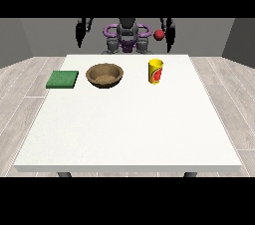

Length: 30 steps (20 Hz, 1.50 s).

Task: Pick the cup and pour the ball into the bowl, then pick the bowl and place it on the pad

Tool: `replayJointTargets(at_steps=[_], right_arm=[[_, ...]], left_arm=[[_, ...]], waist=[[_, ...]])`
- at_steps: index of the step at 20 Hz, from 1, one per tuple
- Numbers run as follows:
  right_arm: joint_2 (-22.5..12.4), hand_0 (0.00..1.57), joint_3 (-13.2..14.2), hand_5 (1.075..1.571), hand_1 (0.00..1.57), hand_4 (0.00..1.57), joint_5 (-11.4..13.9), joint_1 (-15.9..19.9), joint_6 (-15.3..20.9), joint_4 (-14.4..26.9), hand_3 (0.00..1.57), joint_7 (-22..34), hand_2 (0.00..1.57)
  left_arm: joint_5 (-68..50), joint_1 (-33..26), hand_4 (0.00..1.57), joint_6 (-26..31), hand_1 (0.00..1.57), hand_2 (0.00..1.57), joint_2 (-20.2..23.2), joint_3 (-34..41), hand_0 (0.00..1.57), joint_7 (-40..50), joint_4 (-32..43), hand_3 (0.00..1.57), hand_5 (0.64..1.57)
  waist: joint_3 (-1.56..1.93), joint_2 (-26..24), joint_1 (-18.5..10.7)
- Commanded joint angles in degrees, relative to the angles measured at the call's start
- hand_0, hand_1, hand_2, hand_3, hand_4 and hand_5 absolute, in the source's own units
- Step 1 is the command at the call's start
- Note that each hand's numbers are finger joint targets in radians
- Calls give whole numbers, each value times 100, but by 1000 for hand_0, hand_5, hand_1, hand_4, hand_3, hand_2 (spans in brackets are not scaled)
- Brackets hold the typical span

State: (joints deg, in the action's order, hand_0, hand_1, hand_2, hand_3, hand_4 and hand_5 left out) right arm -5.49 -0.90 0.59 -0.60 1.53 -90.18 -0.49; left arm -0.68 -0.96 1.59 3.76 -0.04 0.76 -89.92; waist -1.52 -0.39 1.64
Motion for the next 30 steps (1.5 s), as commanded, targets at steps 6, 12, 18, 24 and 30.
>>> replayJointTargets(at_steps=[6,12,18,24,30], right_arm=[[-302,0,90,1568,0,0,-59,56,-79,-579,0,619,0],[121,0,599,1566,0,0,-683,-363,16,-283,0,-136,0],[96,0,423,1566,0,0,-665,-125,-288,-486,0,-382,0],[-244,0,920,1566,0,0,-925,995,-581,385,0,-987,0],[-333,0,981,1560,0,0,-850,1209,-689,717,0,-1377,0]], left_arm=[[-13,119,0,31,0,0,293,66,0,562,-672,0,1524],[-905,-890,0,-511,0,0,-368,-1379,0,438,-1910,0,1521],[-609,-590,0,49,0,0,-9,-449,0,-542,-1605,0,1453],[35,661,0,-382,0,0,-158,-457,0,-771,-1087,0,1335],[-423,1420,0,143,0,0,620,634,0,-1225,51,0,1255]], waist=[[139,-1583,-21],[154,-1407,-629],[150,-452,-284],[154,817,-310],[151,1161,-57]])
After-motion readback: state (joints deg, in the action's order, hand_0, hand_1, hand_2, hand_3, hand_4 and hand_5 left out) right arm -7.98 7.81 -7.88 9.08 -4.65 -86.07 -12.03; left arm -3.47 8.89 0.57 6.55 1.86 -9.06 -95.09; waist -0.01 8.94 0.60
